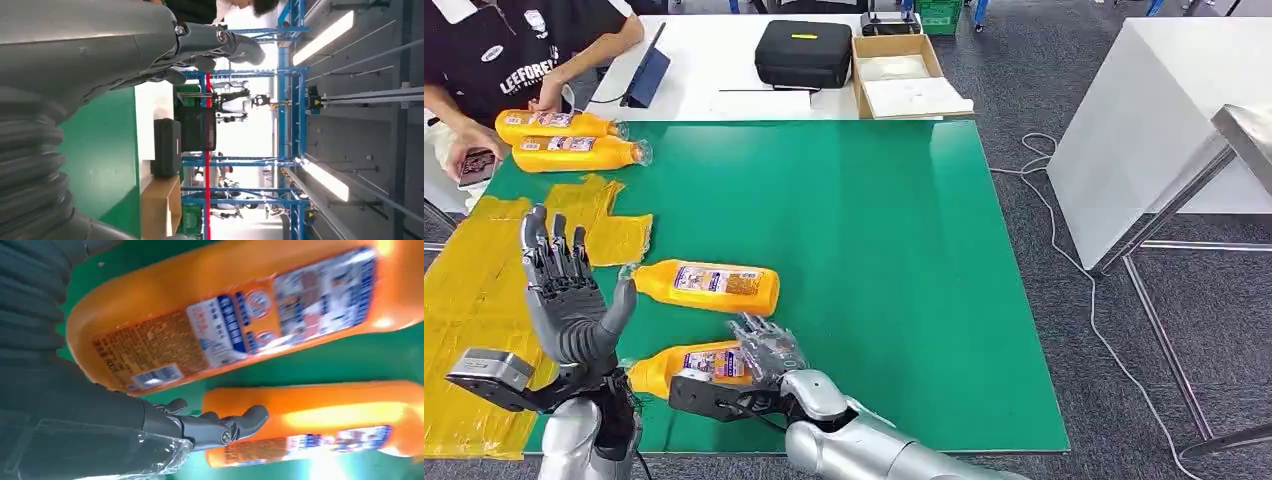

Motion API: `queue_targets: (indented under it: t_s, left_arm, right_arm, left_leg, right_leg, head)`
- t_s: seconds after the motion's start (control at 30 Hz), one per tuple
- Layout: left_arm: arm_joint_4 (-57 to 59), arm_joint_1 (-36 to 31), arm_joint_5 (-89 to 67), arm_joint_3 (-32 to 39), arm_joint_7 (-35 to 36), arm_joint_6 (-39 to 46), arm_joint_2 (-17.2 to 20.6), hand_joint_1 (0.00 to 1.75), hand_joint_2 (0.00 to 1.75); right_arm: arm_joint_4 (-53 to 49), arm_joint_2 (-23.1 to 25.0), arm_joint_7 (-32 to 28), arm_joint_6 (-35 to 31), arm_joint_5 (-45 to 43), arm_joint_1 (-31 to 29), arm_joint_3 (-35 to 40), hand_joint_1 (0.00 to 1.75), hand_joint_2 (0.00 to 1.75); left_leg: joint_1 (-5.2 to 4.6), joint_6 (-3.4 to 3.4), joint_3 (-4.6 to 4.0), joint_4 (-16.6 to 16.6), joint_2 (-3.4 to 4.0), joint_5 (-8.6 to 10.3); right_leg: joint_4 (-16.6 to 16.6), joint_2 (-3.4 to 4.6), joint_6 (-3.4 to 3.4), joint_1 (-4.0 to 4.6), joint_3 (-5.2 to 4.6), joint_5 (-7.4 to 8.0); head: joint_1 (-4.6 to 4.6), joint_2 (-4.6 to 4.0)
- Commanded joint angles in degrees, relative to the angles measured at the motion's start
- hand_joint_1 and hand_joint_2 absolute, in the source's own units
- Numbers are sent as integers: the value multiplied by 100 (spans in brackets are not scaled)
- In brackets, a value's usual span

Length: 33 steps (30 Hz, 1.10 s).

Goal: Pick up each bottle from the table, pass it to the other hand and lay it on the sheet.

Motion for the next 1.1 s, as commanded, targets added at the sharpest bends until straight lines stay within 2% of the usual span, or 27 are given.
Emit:
queue_targets:
  t_s: [0.03,0.3,0.63,0.97,1.1]
  left_arm:
    - [467,-126,17,-190,8,13,162,0,175]
    - [515,-126,19,-231,9,9,179,0,175]
    - [593,-180,2,-311,4,90,191,0,175]
    - [648,-245,91,-442,4,172,227,0,175]
    - [683,-301,149,-505,4,180,255,0,175]
  right_arm:
    - [657,-57,-104,6,-137,-265,-200,0,175]
    - [626,-57,-210,146,-243,-266,-237,0,175]
    - [668,-57,-342,314,-373,-220,-183,0,175]
    - [722,-57,-153,610,-74,-136,231,0,175]
    - [787,-57,67,983,165,-87,405,0,175]
  left_leg:
    - [3,-19,25,-8,-17,-2]
    - [1,-9,6,-3,-11,1]
    - [5,-18,21,-5,-12,-3]
    - [4,-14,19,-7,-13,-1]
    - [4,-13,19,-7,-14,0]
  right_leg:
    - [-10,-18,-12,3,31,-5]
    - [-3,-11,-6,1,9,-2]
    - [-9,-14,-12,5,27,-5]
    - [-10,-14,-10,4,23,-4]
    - [-9,-14,-9,4,23,-4]
  head:
    - [0,0]
    - [0,0]
    - [0,0]
    - [0,0]
    - [0,0]
